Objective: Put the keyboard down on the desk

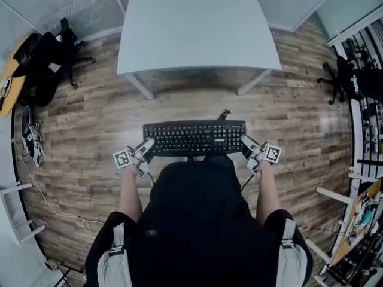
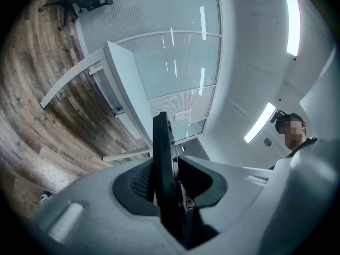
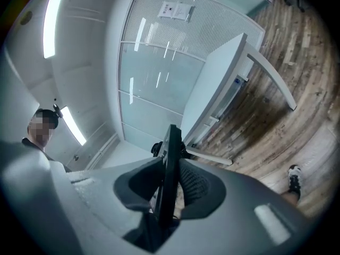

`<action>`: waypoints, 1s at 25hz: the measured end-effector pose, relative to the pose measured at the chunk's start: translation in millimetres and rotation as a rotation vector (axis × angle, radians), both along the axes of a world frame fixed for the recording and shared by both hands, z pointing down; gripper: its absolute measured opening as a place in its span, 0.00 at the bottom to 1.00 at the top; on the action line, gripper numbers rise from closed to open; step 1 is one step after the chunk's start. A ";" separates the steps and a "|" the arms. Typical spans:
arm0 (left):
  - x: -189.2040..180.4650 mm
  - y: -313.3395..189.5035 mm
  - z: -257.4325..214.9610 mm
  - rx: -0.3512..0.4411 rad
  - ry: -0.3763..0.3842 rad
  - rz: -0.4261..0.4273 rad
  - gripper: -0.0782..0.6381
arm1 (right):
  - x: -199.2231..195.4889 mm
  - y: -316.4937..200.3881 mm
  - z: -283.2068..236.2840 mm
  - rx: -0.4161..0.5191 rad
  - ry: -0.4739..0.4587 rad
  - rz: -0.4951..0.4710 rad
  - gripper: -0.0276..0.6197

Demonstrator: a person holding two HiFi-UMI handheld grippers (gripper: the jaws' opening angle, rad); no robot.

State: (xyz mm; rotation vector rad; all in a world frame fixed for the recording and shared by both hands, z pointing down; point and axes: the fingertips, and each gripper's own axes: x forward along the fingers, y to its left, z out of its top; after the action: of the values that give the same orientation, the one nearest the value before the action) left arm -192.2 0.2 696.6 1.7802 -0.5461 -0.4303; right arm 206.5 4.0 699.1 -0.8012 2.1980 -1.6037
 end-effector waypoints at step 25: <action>-4.2 -0.6 1.7 -0.002 -0.029 -0.069 0.26 | -6.0 -26.7 11.6 0.001 0.002 -0.072 0.19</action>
State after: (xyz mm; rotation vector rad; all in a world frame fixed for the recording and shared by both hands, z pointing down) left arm -196.3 -0.5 698.3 1.7715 -0.6291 -0.4521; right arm 200.5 -22.6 710.7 -0.7315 2.2525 -1.6349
